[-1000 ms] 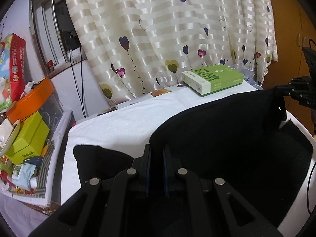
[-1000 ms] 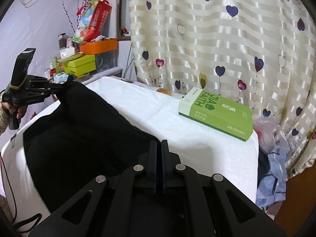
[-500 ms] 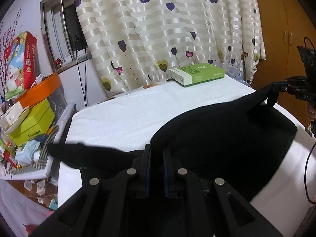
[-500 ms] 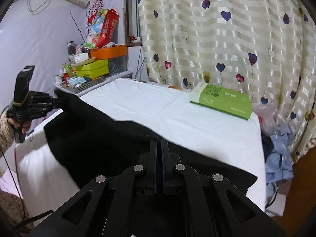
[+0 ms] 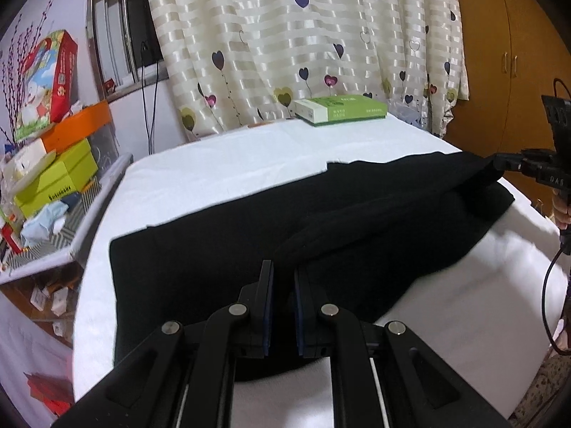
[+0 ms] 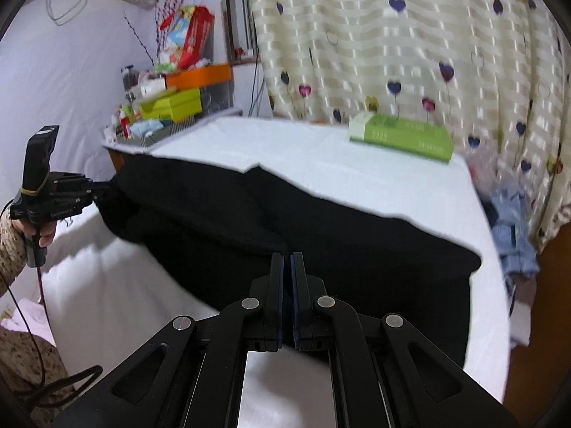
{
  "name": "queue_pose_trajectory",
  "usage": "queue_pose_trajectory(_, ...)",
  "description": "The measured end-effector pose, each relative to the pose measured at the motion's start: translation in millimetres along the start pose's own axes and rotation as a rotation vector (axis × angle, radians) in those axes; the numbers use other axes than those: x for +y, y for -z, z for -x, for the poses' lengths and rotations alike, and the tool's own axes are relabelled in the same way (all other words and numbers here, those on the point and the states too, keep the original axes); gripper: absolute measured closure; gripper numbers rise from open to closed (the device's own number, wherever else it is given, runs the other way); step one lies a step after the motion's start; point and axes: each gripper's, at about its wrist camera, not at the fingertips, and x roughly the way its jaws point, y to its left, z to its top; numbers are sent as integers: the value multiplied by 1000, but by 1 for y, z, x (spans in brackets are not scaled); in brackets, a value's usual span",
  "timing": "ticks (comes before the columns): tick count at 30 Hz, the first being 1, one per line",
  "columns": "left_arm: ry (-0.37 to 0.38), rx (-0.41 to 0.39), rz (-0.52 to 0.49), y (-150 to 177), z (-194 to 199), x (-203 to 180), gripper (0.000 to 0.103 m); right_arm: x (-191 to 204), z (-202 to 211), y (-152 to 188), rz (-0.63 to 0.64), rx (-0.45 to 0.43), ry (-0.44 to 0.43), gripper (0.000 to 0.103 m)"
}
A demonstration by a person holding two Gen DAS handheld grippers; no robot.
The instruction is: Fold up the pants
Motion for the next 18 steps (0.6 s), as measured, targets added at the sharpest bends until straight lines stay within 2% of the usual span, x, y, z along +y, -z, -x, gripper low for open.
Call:
queue_pose_trajectory(6,3,23,6,18,0,-10,91,3,5,13,-25,1,-2,99)
queue_pose_trajectory(9,1,36,-3,26,0,-12,91,7,-2,20,-20,48,7,99)
queue_pose_trajectory(18,10,82,4,42,-4,-15,91,9,-10,28,-22,112,9,99)
